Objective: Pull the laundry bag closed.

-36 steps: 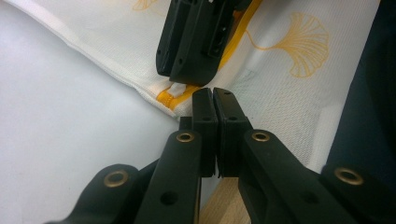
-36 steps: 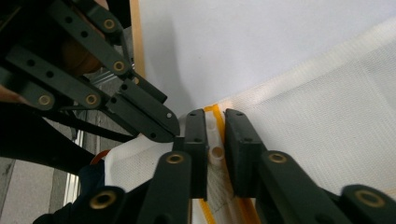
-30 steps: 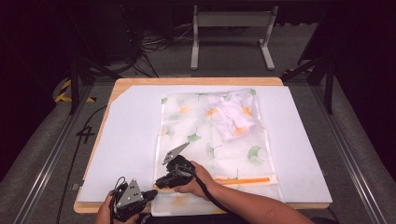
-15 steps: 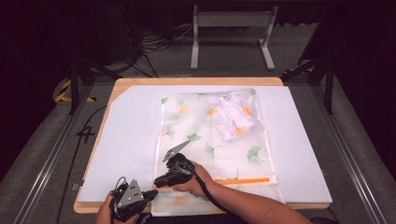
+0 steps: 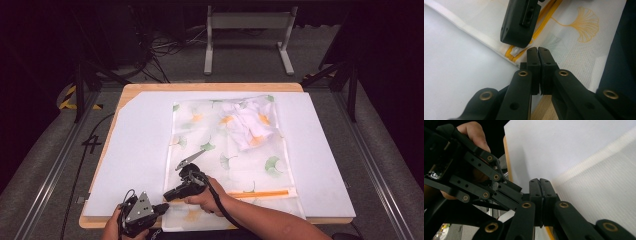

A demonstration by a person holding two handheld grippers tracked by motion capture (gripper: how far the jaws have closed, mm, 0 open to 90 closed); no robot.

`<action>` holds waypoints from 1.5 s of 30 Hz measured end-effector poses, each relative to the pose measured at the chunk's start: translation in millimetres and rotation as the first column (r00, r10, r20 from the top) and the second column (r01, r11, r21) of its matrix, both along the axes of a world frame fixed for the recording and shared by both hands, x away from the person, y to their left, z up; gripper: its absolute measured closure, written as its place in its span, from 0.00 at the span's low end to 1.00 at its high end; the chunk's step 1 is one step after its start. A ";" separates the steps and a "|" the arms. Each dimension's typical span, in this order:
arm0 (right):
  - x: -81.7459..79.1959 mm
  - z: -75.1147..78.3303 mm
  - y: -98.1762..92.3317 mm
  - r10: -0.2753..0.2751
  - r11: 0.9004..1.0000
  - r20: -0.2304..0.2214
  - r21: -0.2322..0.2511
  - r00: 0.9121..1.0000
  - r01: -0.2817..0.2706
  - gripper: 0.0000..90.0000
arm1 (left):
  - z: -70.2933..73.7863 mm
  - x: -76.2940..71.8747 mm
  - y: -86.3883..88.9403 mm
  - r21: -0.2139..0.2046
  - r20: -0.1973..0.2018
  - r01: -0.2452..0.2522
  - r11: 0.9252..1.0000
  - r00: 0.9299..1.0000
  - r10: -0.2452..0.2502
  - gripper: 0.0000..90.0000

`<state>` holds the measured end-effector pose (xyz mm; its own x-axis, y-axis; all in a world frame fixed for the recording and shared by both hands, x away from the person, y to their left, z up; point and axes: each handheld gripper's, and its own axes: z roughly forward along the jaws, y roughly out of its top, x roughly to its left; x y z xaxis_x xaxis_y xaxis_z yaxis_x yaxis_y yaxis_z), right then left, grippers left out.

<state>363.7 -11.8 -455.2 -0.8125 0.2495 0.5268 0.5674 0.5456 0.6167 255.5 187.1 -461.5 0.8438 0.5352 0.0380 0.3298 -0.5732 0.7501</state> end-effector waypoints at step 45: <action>-16.6 11.2 -8.1 0.037 0.994 0.229 -0.104 0.973 -0.014 1.00 | 3.2 2.9 -2.7 0.079 0.052 -0.040 0.996 0.998 0.036 1.00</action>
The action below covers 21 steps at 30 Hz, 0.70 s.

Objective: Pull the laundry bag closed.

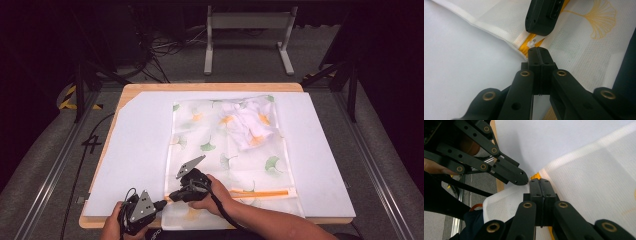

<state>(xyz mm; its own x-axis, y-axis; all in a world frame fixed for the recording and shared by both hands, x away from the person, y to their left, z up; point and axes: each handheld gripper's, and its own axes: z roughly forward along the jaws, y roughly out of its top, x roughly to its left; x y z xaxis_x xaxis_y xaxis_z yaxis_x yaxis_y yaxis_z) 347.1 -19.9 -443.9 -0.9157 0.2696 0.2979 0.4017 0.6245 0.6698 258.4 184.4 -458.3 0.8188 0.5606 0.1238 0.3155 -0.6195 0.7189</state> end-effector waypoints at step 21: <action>1.3 -5.8 9.5 -0.017 0.999 -0.062 0.033 0.998 0.019 0.94 | -2.4 1.6 6.2 -0.050 -0.021 0.004 0.999 1.000 -0.005 1.00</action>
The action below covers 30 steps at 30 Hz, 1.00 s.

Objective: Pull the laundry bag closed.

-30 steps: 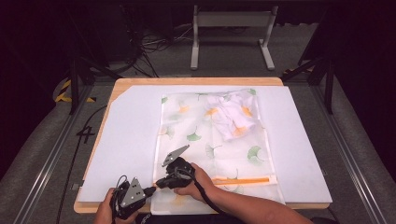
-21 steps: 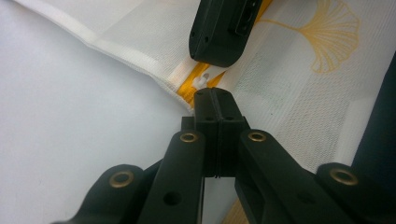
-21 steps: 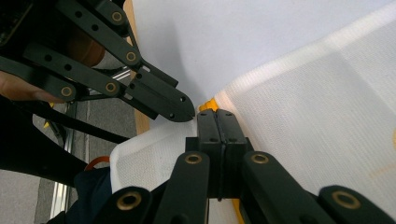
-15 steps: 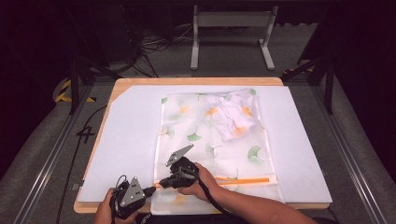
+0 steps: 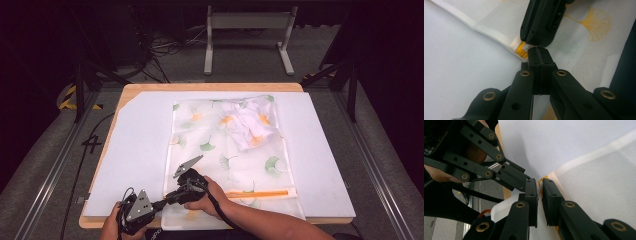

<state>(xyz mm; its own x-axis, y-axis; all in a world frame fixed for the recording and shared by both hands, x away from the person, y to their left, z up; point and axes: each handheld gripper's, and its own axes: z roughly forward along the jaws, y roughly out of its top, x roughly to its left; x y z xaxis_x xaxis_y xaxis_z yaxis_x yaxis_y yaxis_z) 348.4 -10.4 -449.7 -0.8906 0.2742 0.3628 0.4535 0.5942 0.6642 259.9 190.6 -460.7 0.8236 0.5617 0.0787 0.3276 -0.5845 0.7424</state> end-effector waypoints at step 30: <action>-1.9 -0.3 -0.9 -0.020 1.000 0.011 -0.010 1.000 0.020 0.90 | -1.3 -0.5 1.5 -0.012 0.004 0.003 1.000 1.000 -0.003 1.00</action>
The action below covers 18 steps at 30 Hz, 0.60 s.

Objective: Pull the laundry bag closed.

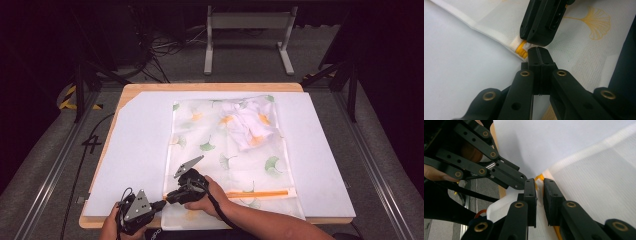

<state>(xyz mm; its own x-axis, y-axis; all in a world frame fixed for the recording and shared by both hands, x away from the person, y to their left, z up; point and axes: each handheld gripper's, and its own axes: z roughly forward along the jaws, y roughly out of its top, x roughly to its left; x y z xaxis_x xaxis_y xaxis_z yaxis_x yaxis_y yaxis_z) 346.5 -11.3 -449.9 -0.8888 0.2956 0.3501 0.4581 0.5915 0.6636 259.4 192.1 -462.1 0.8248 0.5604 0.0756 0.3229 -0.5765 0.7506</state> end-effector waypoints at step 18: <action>-4.8 -1.6 2.6 -0.023 1.000 0.078 -0.015 0.997 0.025 1.00 | -0.5 0.3 0.6 -0.008 -0.005 0.001 1.000 1.000 -0.001 1.00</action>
<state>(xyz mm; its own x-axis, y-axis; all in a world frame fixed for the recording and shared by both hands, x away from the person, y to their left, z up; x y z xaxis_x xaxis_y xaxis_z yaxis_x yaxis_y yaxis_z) 341.7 -8.8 -451.5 -0.9057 0.3221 0.2757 0.4199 0.5916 0.6883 259.8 192.7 -462.6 0.8256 0.5603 0.0665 0.3264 -0.5704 0.7537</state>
